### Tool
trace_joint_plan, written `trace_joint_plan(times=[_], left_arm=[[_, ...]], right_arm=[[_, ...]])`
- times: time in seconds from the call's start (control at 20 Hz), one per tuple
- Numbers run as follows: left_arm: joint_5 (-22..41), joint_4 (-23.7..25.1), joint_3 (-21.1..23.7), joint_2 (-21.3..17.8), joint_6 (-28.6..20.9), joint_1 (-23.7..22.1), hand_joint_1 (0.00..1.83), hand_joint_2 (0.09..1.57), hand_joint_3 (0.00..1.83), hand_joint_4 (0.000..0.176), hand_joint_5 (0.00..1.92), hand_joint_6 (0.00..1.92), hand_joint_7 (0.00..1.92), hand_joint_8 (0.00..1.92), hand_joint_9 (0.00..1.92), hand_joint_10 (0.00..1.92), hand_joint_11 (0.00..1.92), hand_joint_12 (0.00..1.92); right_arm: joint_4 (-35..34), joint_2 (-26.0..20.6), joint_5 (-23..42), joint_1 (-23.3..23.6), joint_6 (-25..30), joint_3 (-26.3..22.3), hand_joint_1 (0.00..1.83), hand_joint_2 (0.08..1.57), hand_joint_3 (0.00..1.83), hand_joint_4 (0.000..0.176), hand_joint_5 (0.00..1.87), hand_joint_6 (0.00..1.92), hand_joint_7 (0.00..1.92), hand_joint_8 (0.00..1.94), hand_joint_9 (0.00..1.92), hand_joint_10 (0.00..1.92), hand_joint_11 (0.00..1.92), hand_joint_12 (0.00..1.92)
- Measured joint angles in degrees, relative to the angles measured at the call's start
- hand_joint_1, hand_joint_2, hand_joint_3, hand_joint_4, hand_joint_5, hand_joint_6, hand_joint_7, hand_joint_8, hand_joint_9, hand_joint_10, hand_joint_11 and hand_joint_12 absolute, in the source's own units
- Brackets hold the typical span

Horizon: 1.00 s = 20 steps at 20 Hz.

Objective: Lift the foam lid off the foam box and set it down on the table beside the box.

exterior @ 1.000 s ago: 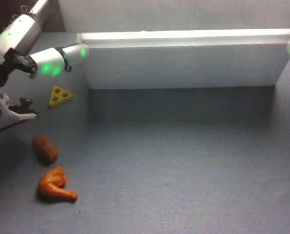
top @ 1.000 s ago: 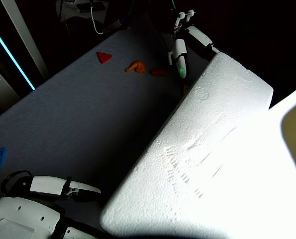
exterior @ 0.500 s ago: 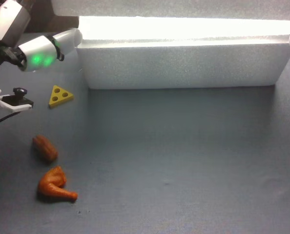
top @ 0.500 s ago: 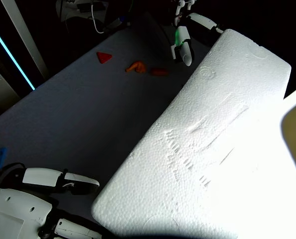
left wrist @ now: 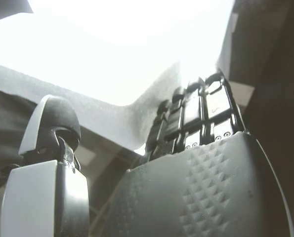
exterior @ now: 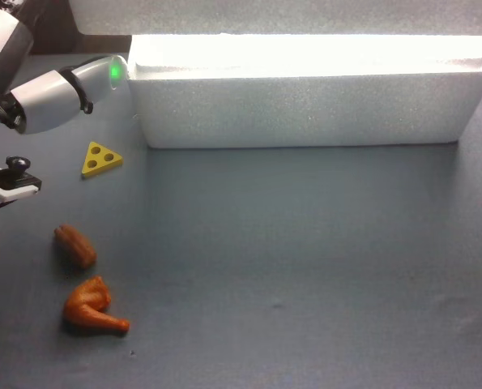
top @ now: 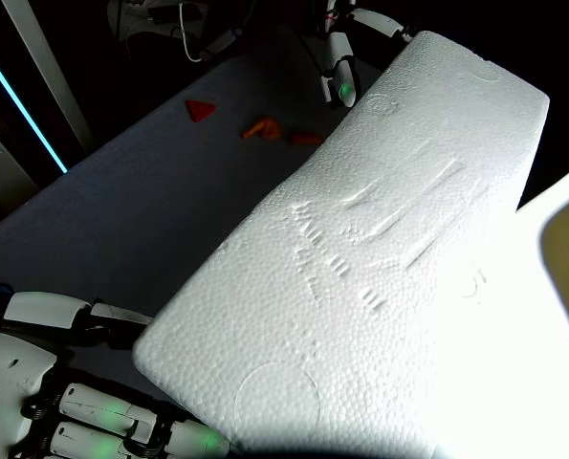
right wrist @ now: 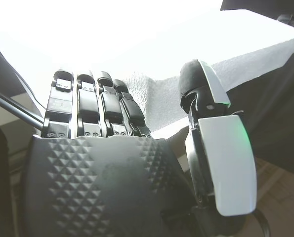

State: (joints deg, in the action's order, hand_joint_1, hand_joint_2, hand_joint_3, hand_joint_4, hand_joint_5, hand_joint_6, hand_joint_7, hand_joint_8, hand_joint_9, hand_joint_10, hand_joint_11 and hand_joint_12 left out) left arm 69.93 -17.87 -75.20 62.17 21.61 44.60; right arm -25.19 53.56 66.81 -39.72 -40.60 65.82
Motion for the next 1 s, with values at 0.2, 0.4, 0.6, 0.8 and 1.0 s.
trace_joint_plan(times=[0.2,0.4,0.6,0.8,1.0], left_arm=[[2.1,0.5,2.7,-1.6,1.1,1.5,0.62,1.17,0.00,0.089,0.00,0.00,0.00,0.00,0.00,0.00,0.00,0.00],[4.3,1.0,5.1,-3.0,2.1,3.4,0.64,1.20,0.01,0.090,0.00,0.00,0.00,0.00,0.00,0.00,0.00,0.00],[5.8,1.2,7.6,-4.2,2.4,4.8,0.66,1.17,0.00,0.087,0.00,0.00,0.00,0.00,0.00,0.00,0.00,0.00],[7.5,2.1,9.7,-5.7,3.2,6.8,0.68,1.17,0.00,0.089,0.00,0.00,0.00,0.00,0.00,0.00,0.00,0.00],[9.2,2.0,12.5,-7.5,4.0,9.1,0.74,1.18,0.00,0.100,0.00,0.00,0.00,0.00,0.00,0.00,0.00,0.00]], right_arm=[[0.0,-1.7,2.0,-2.0,-0.2,-2.3,0.60,1.30,0.01,0.000,0.00,0.00,0.00,0.00,0.00,0.00,0.00,0.00],[0.0,-3.1,4.9,-4.7,-0.2,-4.7,0.61,1.32,0.01,0.000,0.00,0.00,0.00,0.00,0.00,0.00,0.00,0.00],[0.0,-4.4,7.1,-7.1,-0.3,-6.9,0.60,1.29,0.00,0.000,0.00,0.00,0.00,0.00,0.00,0.00,0.00,0.00],[0.0,-5.4,9.0,-9.2,-0.3,-8.8,0.59,1.31,0.01,0.000,0.00,0.00,0.00,0.00,0.00,0.00,0.00,0.00],[0.6,-6.5,10.8,-11.7,-0.3,-10.8,0.57,1.27,0.00,0.000,0.00,0.00,0.00,0.00,0.00,0.00,0.00,0.00]])
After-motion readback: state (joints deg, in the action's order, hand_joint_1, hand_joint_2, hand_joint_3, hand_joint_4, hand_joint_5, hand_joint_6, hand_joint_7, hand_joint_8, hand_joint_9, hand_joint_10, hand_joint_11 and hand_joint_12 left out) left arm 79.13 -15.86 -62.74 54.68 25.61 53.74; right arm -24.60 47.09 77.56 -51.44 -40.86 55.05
